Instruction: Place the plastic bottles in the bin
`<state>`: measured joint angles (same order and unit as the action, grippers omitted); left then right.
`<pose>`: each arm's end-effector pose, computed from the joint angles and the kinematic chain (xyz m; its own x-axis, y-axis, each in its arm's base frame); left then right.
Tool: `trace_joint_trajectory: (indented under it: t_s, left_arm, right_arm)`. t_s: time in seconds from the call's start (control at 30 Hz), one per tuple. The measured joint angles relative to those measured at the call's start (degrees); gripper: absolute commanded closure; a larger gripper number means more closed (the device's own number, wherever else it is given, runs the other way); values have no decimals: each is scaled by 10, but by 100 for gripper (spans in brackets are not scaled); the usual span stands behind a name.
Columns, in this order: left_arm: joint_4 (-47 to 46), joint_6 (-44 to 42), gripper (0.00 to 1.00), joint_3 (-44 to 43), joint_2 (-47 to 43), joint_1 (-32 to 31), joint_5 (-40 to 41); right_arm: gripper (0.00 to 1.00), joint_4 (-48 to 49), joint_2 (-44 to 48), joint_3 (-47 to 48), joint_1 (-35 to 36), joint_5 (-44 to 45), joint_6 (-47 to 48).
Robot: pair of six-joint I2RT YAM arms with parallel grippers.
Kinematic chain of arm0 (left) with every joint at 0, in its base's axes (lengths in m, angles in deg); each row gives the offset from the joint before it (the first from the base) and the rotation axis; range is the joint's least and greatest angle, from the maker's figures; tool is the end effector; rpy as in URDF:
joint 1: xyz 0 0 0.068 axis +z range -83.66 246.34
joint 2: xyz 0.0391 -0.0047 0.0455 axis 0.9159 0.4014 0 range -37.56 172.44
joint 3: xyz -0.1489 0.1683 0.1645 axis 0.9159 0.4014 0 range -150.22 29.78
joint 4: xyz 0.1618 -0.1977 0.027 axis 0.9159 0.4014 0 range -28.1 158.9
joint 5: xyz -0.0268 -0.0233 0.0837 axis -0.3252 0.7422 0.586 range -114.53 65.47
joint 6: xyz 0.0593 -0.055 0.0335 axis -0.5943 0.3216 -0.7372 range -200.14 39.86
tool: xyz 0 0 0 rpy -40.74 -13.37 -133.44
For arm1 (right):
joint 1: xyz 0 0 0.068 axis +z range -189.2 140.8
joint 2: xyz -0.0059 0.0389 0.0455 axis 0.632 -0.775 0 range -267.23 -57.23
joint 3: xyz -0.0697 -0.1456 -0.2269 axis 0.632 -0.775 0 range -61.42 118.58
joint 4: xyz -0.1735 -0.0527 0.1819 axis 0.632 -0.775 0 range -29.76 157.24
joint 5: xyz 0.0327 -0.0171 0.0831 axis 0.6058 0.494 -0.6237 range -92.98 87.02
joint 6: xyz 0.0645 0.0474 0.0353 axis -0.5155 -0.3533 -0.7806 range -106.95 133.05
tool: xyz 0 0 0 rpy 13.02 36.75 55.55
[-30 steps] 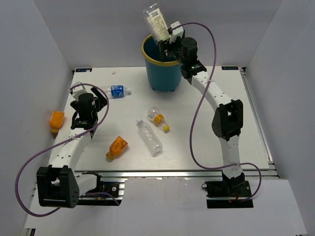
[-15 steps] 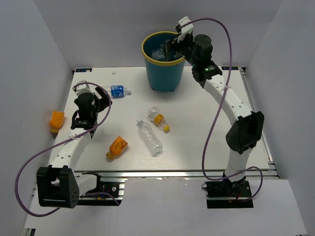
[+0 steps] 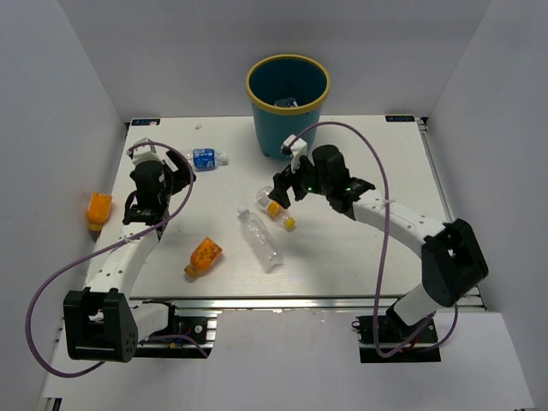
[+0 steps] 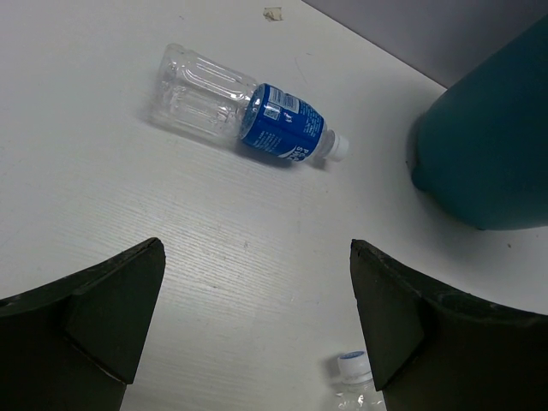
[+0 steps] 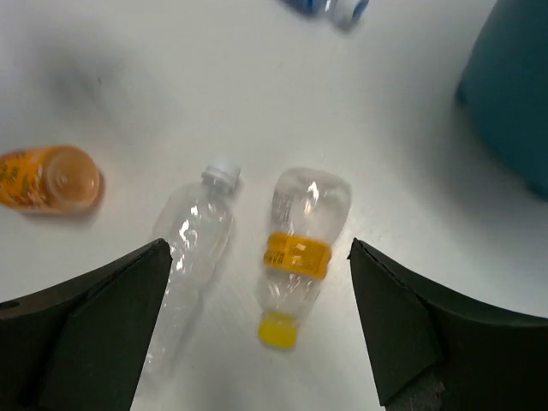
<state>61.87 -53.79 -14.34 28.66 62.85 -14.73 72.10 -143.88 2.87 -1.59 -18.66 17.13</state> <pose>0.2960 -0.0047 0.2692 -0.2925 -0.4204 -0.8589 -0.2539 0.9001 -0.3541 0.2969 0.2551 0.3023 -0.1813 -0.2260 -0.9571 -0.8066 0.5909 0.0133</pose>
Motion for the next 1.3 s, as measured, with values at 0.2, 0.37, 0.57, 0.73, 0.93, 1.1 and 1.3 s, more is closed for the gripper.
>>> trace_joint_trajectory:
  t_s: [0.2, 0.37, 0.57, 0.73, 0.93, 1.1, 1.3]
  left_arm:
    - [0, 3, 2, -2, 0, 0, -6]
    - [0, 5, 2, -2, 0, 0, -8]
    - [0, 5, 2, -2, 0, 0, -8]
    - [0, 7, 2, -2, -5, 0, -6]
    - [0, 7, 2, -2, -18, 0, -1]
    - [-3, 9, 2, -2, -24, 0, 2]
    - [-8, 11, 2, -2, -38, 0, 7]
  right_arm:
    - [11, -39, -119, 23, 21, 6, -22]
    - [11, -52, -205, 63, 30, 29, -24]
    - [15, -61, -275, 99, 30, 58, -52]
    - [45, -69, -286, 107, 34, 94, -67]
    - [46, -76, -272, 143, 37, 101, -64]
    - [39, -93, -242, 240, 37, 104, -24]
    - [50, 13, -187, 337, 24, 143, -15]
